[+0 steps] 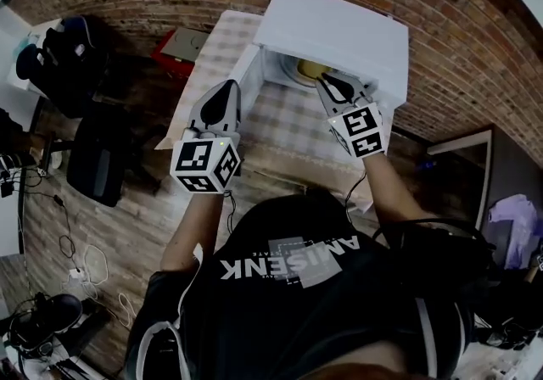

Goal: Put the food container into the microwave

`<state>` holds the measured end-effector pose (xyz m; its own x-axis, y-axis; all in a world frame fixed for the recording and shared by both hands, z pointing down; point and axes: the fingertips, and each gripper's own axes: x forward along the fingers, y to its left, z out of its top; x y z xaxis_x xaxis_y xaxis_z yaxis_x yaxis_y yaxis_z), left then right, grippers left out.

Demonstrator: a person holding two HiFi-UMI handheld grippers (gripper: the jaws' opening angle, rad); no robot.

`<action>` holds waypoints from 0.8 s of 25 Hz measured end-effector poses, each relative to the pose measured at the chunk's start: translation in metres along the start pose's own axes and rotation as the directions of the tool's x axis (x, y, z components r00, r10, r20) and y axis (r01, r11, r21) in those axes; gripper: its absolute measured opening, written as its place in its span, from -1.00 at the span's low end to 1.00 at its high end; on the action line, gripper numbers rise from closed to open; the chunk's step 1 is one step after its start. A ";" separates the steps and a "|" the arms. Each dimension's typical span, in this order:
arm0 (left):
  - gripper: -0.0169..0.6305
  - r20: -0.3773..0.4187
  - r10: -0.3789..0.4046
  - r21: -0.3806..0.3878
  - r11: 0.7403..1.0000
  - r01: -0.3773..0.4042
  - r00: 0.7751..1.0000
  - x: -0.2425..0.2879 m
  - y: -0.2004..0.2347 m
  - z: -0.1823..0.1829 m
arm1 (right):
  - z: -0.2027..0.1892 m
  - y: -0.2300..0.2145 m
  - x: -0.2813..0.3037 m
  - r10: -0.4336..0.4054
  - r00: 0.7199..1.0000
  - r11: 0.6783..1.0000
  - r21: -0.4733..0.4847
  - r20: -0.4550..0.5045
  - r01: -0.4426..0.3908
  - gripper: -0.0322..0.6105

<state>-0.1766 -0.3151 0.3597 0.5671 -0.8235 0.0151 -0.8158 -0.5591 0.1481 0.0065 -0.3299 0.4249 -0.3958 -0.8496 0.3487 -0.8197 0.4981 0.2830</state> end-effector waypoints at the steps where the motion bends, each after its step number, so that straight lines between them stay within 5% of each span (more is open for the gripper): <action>1: -0.91 0.005 -0.006 0.002 1.000 0.005 1.000 -0.002 0.004 0.004 | 0.011 0.000 -0.004 0.006 0.999 1.000 0.018 0.037 -0.006 -0.66; 12: -0.91 0.040 -0.049 0.002 0.999 0.049 0.998 -0.026 0.010 0.028 | 0.073 0.000 -0.065 -0.066 0.981 0.995 0.081 0.184 0.052 -0.67; 20: -0.91 0.043 -0.057 -0.012 0.998 0.058 0.997 -0.034 0.012 0.034 | 0.093 0.001 -0.077 -0.082 0.976 0.995 0.076 0.203 0.068 -0.71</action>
<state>-0.2096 -0.2968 0.3276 0.6074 -0.7936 -0.0360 -0.7802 -0.6045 0.1606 -0.0025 -0.2796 0.3155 -0.4029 -0.9051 0.1358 -0.8738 0.4245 0.2371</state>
